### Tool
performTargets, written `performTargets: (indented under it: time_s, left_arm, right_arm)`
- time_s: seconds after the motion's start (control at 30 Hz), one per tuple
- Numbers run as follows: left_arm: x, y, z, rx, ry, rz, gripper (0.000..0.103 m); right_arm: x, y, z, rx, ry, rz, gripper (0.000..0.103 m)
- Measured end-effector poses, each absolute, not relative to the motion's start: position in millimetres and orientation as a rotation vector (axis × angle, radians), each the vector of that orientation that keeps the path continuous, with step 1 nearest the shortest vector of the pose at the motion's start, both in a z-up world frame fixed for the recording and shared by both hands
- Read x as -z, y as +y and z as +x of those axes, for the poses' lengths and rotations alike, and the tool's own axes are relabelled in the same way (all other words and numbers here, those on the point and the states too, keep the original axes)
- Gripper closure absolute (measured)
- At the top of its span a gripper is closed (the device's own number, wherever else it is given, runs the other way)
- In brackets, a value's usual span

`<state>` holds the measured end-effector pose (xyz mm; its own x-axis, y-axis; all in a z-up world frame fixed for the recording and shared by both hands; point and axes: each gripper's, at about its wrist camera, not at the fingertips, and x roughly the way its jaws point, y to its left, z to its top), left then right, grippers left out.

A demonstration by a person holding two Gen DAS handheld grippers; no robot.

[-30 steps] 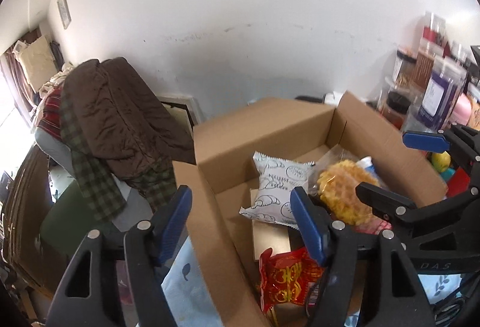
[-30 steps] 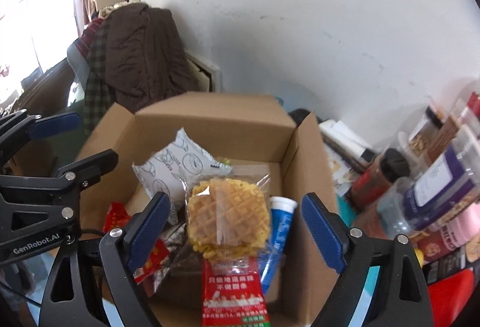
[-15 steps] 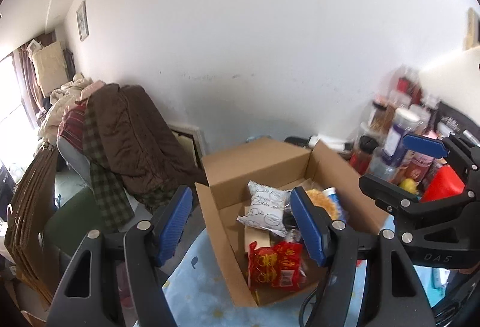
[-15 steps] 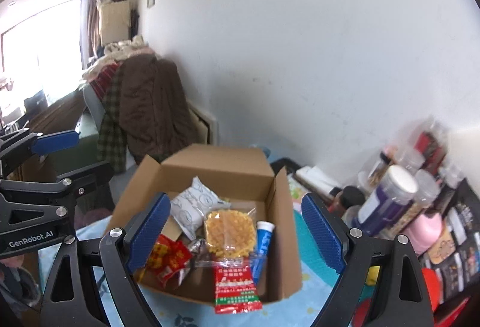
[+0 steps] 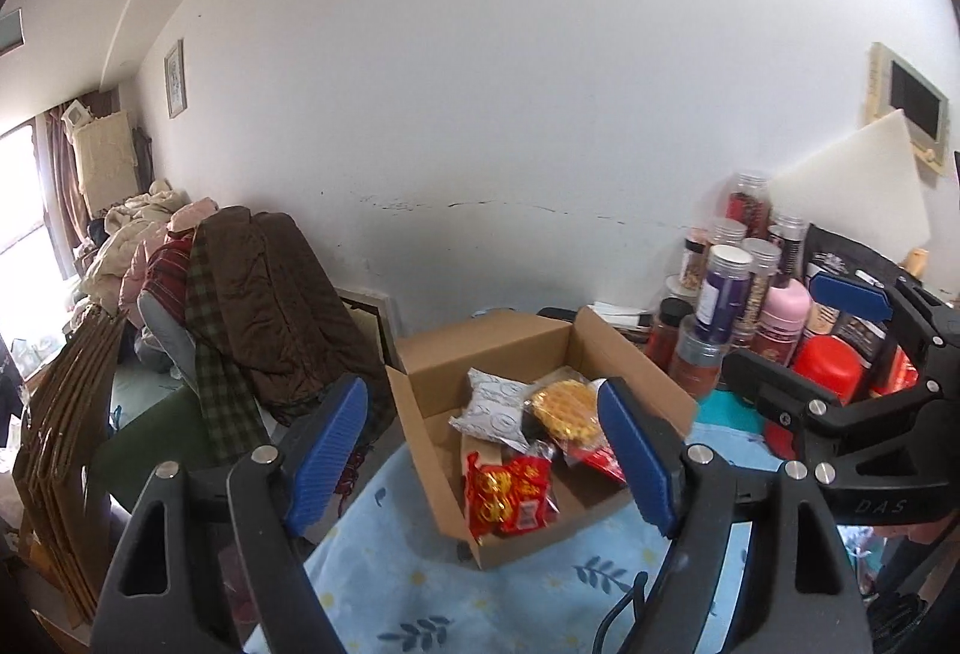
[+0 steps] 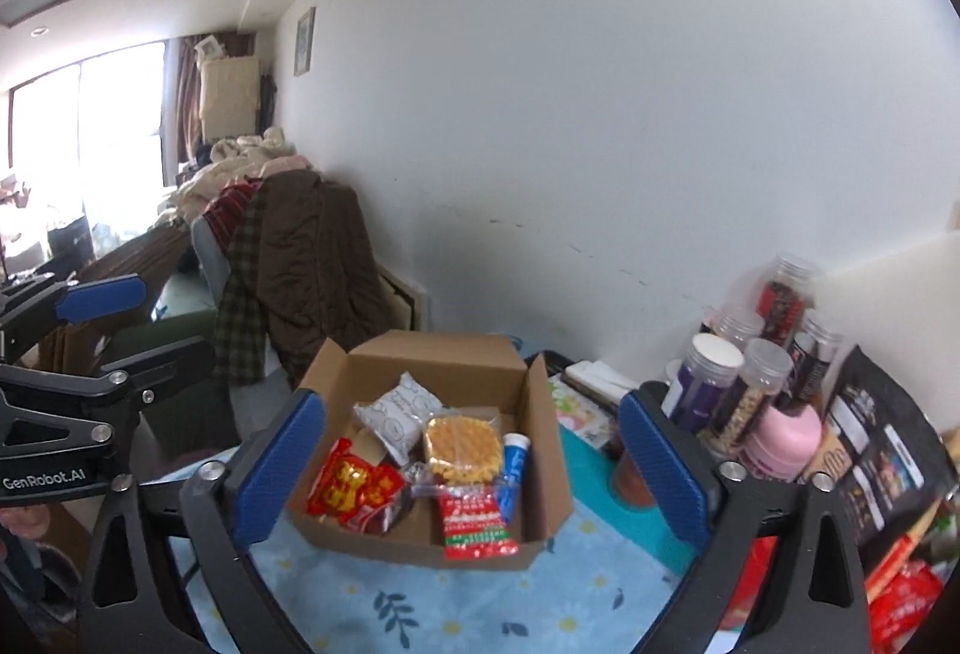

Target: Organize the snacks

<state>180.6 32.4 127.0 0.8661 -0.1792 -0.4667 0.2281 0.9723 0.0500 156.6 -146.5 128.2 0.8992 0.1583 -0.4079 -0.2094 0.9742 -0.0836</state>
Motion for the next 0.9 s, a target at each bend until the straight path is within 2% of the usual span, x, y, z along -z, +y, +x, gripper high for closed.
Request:
performTargets:
  time_s: [0.2,0.3,0.9]
  left_arm:
    - [-121.0,27.9,144.8,0.218,0.455,0.113,0.021]
    - [-113.1,26.8,131.2,0.214,0.463,0.104,0.015]
    - [-65.4,21.3,98.2,0.161,0.557,0.076,0.015]
  right_arm:
    - [-118.1,-153.9,119.9,-0.175,0.398,-0.105,0.001]
    - [-109.5,-156.9,104.0,-0.153,0.4,-0.094,0.001]
    - [-59.1,-168.1,69.0,-0.162,0.477,-0.061,0.001]
